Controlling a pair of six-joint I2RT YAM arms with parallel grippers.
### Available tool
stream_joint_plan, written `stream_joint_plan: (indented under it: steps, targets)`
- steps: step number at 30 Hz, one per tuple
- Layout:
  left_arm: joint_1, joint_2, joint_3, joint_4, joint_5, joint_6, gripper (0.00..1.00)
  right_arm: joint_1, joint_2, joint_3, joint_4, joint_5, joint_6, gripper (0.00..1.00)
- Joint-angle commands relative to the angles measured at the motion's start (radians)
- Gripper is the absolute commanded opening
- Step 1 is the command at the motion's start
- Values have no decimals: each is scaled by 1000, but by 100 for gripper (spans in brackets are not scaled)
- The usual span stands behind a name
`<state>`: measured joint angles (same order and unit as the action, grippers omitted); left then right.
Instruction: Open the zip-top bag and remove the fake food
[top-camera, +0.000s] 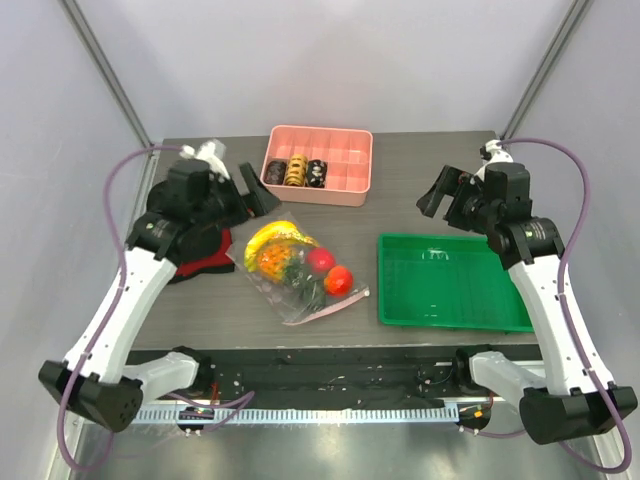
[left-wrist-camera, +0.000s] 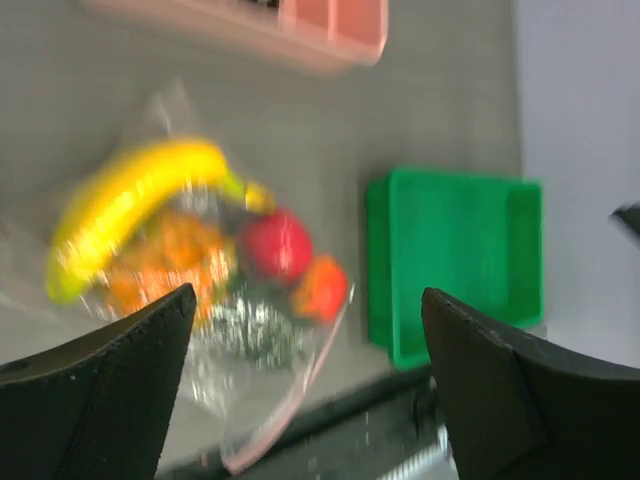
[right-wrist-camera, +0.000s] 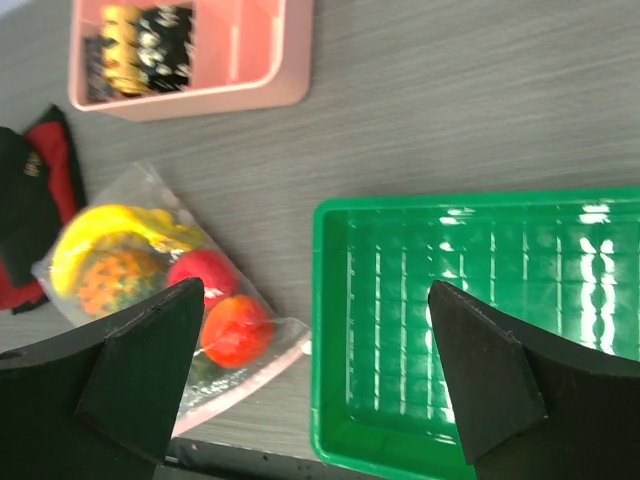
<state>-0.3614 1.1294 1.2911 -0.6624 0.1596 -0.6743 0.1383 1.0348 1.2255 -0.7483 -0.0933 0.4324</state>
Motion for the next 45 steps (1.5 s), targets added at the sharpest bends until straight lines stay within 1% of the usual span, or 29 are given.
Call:
stream_joint_plan:
  steps: [1, 3, 4, 5, 6, 7, 8, 9, 12, 14, 16, 18, 20, 23, 24, 26, 27, 29, 30, 32, 33, 36, 37, 38, 40, 41, 42, 44, 45]
  targets:
    - [-230, 47, -55, -241, 86, -65, 84, 0, 74, 49, -91, 41, -60, 100]
    - [-339, 41, -96, -267, 29, -38, 78, -2, 96, 71, -98, 20, -73, 100]
    - [-385, 30, -110, -275, -58, -19, 76, -2, 109, 77, -105, 9, -93, 100]
    - [-490, -8, -128, -279, -118, 23, 74, 0, 107, 77, -105, -29, -103, 100]
    - [-537, -26, -181, -272, -156, 41, 73, -2, 103, 71, -100, -48, -109, 100]
    - [-583, -45, -206, -273, -270, 57, 72, 0, 96, 62, -82, -71, -112, 100]
    - [-655, -63, -226, -284, -313, 70, 72, 0, 85, 40, -74, -104, -119, 100]
    - [-691, -66, -277, -281, -348, 77, 74, 1, 84, 31, -69, -124, -119, 100]
    - [-757, -19, -312, -267, -422, 108, 86, 10, 76, -1, -57, -169, -119, 100]
    - [-757, 22, -325, -237, -410, 131, 88, 18, 67, -17, -43, -184, -118, 100]
    - [-757, 96, -328, -189, -416, 157, 93, 27, 59, -20, -39, -194, -118, 100]
    - [-752, 188, -311, -183, -396, 166, 92, 26, 47, -15, -37, -194, -124, 100]
    - [-752, 227, -305, -132, -373, 170, 90, 27, 39, -8, -37, -195, -132, 100]
    - [-734, 276, -303, -66, -348, 170, 70, 30, 36, 5, -40, -206, -135, 100]
    - [-726, 285, -300, -65, -348, 165, 59, 30, 36, 5, -40, -210, -136, 100]
    - [-700, 306, -296, -52, -338, 176, 50, 30, 34, 9, -39, -218, -136, 100]
    - [-691, 309, -293, -46, -332, 180, 27, 30, 36, 12, -37, -220, -141, 100]
    - [-662, 319, -273, -72, -313, 180, 7, 35, 50, 28, -37, -229, -144, 100]
    - [-650, 314, -230, -88, -296, 180, 0, 46, 56, 34, -40, -236, -150, 100]
    - [-627, 287, -167, -141, -269, 182, 0, 55, 74, 51, -34, -268, -159, 100]
    - [-619, 274, -97, -187, -253, 186, 0, 61, 80, 52, -20, -282, -162, 100]
    - [-545, 231, 22, -267, -113, 187, 0, 67, 103, 51, 22, -347, -161, 100]
    - [-519, 224, 106, -287, -82, 176, 0, 69, 105, 48, 33, -370, -161, 99]
    - [-469, 221, 138, -301, -13, 170, 0, 67, 103, 34, 53, -390, -152, 100]
    - [-418, 225, 213, -322, 84, 151, 0, 69, 97, 8, 121, -453, -143, 100]
    - [-378, 237, 235, -328, 168, 147, 0, 69, 93, -4, 142, -474, -133, 100]
    - [-367, 245, 253, -338, 197, 142, 0, 69, 87, -18, 195, -523, -130, 100]
    - [-344, 253, 303, -341, 277, 145, 0, 70, 74, -76, 252, -545, -127, 100]
    - [-332, 248, 310, -338, 296, 153, 0, 69, 50, -101, 321, -548, -126, 100]
